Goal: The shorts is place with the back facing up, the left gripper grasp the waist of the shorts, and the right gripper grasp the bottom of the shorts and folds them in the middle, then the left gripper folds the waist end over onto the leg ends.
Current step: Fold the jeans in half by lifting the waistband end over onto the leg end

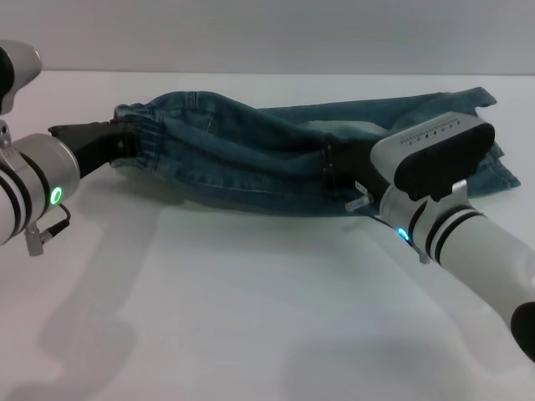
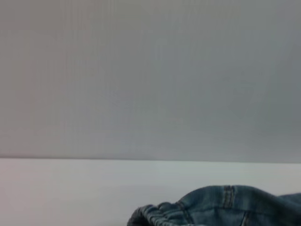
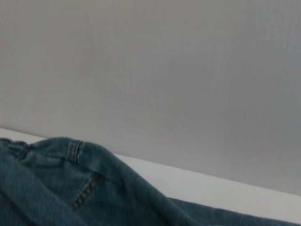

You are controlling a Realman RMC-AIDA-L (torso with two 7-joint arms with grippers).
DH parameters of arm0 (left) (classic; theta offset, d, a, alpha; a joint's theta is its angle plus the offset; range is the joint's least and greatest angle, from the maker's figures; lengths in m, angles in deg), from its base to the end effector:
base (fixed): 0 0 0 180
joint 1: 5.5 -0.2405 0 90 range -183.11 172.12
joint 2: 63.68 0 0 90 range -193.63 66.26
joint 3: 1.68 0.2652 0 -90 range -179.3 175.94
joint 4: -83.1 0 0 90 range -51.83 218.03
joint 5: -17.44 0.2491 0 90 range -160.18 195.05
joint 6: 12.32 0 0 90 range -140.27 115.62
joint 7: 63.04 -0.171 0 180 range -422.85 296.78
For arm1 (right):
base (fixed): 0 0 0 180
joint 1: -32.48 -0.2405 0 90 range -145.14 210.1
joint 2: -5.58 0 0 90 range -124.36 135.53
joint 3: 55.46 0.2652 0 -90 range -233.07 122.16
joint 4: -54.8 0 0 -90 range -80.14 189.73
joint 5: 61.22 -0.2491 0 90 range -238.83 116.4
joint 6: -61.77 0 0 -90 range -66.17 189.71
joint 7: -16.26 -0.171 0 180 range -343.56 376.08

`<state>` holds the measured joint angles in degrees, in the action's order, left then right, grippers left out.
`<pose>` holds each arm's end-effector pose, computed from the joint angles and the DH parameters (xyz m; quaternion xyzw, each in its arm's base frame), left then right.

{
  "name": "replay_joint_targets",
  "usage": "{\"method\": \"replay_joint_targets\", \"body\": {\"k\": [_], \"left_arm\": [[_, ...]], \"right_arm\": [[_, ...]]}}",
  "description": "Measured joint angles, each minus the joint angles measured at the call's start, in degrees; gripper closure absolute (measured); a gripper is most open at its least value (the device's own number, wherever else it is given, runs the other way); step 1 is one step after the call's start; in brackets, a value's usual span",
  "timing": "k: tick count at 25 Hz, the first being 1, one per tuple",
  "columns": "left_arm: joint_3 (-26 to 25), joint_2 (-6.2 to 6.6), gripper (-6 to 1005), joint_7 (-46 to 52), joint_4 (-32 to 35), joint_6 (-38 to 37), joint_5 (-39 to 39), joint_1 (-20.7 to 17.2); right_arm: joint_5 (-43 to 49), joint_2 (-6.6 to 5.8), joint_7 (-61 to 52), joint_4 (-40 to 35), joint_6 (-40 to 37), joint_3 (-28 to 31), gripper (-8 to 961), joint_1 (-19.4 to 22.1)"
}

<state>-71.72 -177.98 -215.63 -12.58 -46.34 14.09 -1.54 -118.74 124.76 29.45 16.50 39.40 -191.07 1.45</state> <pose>-0.2087 0.3879 -0.0206 -0.7474 -0.4356 -0.1238 0.4861 0.2327 0.4142 -0.1751 -0.8359 0.2795 0.1816 0.4361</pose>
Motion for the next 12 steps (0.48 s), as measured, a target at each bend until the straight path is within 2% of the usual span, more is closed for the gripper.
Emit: {"method": "replay_joint_targets", "body": {"k": [8,12], "left_arm": [[0.0,0.50,985,0.0,-1.1,-0.1,0.0,-0.5],[0.2,0.56,985,-0.1,-1.3,0.0,0.0,-1.0]], "right_arm": [[-0.4,0.19,-0.5,1.3,1.3,0.0,951,0.2],[-0.4,0.31,-1.3,4.4,0.9,0.7,950,-0.4]]}}
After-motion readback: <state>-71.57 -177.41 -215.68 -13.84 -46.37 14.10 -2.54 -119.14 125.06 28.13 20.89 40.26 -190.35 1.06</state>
